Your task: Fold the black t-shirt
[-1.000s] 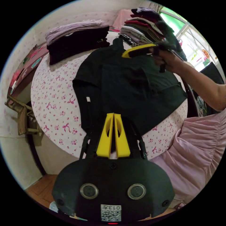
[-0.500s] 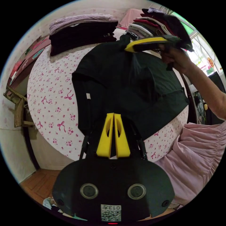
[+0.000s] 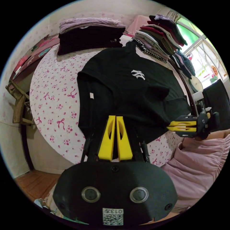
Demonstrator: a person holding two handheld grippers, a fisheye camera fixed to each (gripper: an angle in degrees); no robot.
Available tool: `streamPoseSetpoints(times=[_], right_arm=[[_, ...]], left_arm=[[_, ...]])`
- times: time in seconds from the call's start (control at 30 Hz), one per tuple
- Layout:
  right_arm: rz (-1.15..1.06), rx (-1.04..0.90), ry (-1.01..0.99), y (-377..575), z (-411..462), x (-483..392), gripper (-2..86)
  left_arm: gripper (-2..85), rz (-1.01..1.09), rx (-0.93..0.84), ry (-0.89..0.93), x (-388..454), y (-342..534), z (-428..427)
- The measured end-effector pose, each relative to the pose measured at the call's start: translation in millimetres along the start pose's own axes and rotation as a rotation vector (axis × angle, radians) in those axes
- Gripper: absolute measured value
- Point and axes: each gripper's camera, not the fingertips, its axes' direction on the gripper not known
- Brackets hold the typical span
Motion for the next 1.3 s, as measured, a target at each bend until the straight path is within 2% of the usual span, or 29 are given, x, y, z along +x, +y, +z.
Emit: streamPoseSetpoints(times=[0.07, 0.17, 0.23, 0.4, 0.47, 0.57, 0.7, 0.77, 0.93, 1.0, 1.07, 1.17, 1.3], right_arm=[[0.021, -0.051, -0.011, 10, 2, 3, 0.5], [0.056, -0.009, -0.044, 27, -17, 21, 0.7], [0.156, 0.038, 0.012, 45, -34, 53, 1.7], [0.331, 0.082, 0.011, 58, -35, 123, 6.4], [0.328, 0.074, 0.061, 54, -23, 140, 7.2], [0.283, 0.048, 0.064, 47, -8, 149, 6.7], [0.191, -0.032, 0.112, 42, 13, 157, 2.6], [0.232, -0.023, 0.065, 54, 17, 174, 2.3], [0.515, 0.121, -0.313, 124, 30, 247, 3.4], [0.59, 0.147, -0.348, 143, 28, 262, 2.0], [0.636, 0.183, -0.276, 160, 13, 270, 1.3], [0.588, 0.225, -0.285, 157, -2, 262, 0.8], [0.331, 0.192, -0.271, 114, -4, 203, 0.4]], left_arm=[[-0.3, -0.026, 0.001, 0.016, -3, 5, -4], [-0.2, -0.072, 0.016, -0.017, -6, 19, -15], [-0.2, -0.09, 0.041, -0.03, -4, 27, -22], [0.2, 0.063, 0.089, 0.025, 42, 12, -19], [0.4, 0.158, 0.074, 0.035, 67, 1, -11], [0.7, 0.277, -0.019, -0.07, 101, -13, 12], [0.5, 0.288, -0.065, -0.049, 114, -21, 34], [0.2, 0.281, -0.069, -0.036, 113, -20, 43], [-0.2, 0.355, -0.105, -0.02, 119, -15, 56], [-0.2, 0.37, -0.131, -0.021, 121, -13, 60], [-0.2, 0.382, -0.108, 0.002, 126, -11, 58], [0.0, 0.405, -0.022, 0.024, 142, -11, 55], [0.1, 0.425, -0.048, -0.036, 161, -24, 85]])
